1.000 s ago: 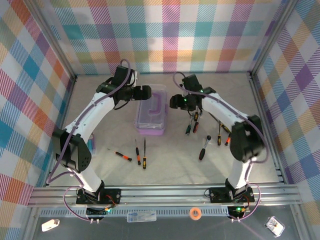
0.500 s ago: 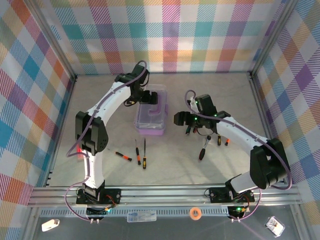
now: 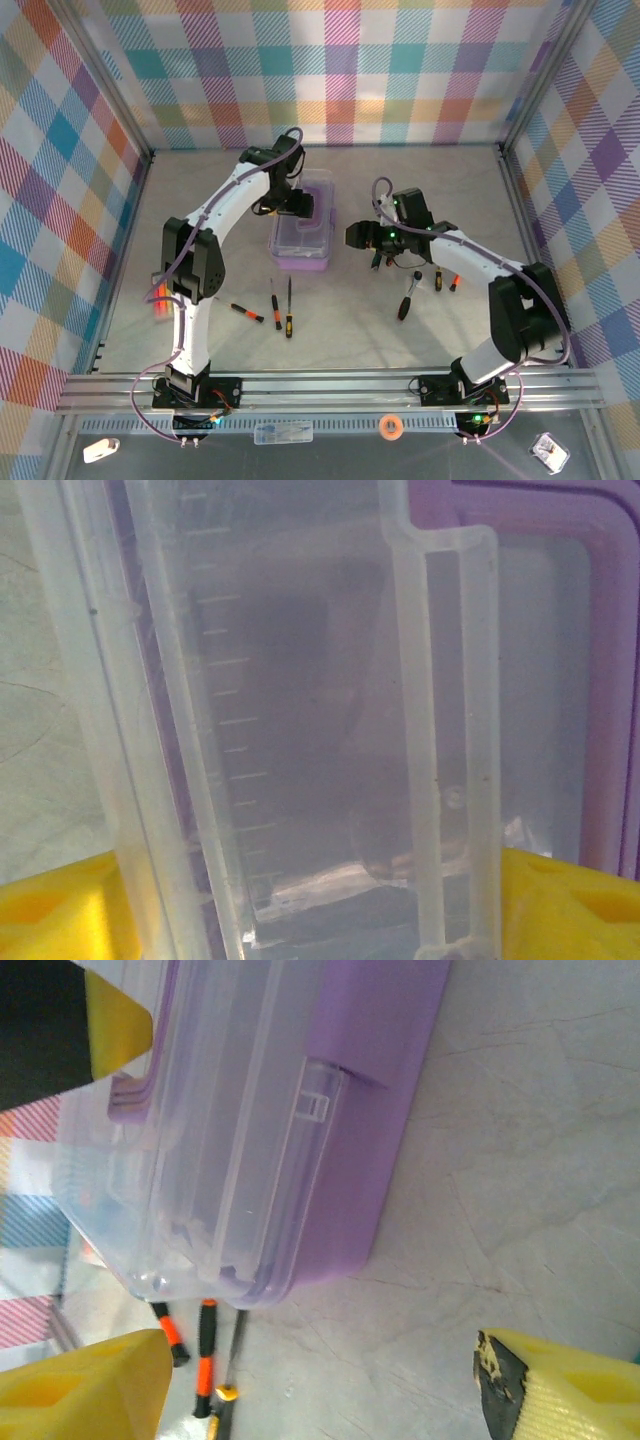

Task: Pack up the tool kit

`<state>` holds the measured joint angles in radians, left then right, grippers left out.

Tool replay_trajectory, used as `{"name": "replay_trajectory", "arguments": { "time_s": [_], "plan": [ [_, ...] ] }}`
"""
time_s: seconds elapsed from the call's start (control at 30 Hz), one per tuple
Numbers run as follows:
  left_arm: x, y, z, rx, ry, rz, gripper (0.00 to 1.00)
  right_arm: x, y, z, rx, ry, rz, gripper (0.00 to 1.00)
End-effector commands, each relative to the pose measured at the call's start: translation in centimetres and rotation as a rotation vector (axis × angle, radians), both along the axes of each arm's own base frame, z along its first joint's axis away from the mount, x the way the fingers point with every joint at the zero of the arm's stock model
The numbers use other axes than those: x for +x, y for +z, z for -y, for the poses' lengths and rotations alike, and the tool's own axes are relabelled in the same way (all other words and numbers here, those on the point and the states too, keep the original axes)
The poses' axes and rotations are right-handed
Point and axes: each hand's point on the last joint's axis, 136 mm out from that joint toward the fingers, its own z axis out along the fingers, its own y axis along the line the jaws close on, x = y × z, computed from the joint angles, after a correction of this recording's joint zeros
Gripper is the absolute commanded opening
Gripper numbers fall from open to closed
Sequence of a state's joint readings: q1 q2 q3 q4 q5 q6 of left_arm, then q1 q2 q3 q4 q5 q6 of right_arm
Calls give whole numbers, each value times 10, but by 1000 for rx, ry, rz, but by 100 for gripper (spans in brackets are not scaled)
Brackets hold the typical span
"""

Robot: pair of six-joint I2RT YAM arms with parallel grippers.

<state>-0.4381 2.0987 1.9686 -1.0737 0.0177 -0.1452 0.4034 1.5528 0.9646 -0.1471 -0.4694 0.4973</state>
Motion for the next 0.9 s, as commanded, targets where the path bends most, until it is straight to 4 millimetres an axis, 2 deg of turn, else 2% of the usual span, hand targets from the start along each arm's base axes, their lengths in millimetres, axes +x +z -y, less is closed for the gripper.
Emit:
{"name": "replay_trajectory", "arguments": {
  "time_s": [0.0, 0.13, 0.27, 0.37, 0.53, 0.87],
  "plan": [
    [-17, -18, -11, 41, -7, -72, 74, 18, 34, -21, 179, 56, 48, 84],
    [-21, -24, -12, -11, -3, -93, 66, 33, 50, -23, 287, 50, 84, 86],
    [-20, -29, -13, -105, 18, -100, 62, 49, 50, -29, 355, 63, 40, 85],
    [-21, -31, -11, -171, 31, -117, 60, 64, 37, -31, 383, 41, -52, 80],
    [-23, -36, -13, -178, 25, -126, 60, 79, 25, -33, 419, 38, -105, 80],
    [-22, -39, -16, -192, 32, -135, 58, 86, -1, -38, 437, 43, -192, 79]
  ]
}}
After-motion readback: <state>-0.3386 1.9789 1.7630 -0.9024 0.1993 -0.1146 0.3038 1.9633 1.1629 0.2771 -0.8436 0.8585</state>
